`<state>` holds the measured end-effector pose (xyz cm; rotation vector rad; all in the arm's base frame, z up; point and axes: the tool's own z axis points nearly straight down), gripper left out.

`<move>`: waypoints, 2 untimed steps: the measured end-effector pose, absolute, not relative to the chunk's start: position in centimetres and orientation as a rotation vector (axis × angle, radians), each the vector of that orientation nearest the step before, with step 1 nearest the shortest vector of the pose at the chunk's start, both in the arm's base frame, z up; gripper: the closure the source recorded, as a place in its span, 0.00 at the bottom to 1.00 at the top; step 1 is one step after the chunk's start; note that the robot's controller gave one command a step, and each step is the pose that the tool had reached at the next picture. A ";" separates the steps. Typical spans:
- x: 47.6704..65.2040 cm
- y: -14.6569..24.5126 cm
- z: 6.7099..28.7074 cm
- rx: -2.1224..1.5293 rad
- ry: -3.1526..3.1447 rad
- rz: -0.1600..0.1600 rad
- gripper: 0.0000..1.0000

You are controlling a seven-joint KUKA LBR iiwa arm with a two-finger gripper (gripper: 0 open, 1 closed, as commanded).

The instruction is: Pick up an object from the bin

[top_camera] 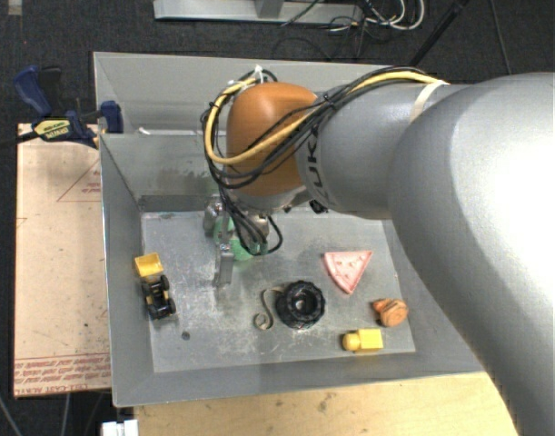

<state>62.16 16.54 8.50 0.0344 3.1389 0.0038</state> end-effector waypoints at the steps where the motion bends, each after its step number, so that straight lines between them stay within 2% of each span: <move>1: 62.0 14.2 8.9 0.118 3.140 0.001 0.00; 2: 64.0 13.2 9.9 -0.262 3.126 0.002 0.00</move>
Offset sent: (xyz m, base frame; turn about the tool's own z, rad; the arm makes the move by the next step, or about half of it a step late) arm 0.0251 -0.0392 0.0150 -0.2302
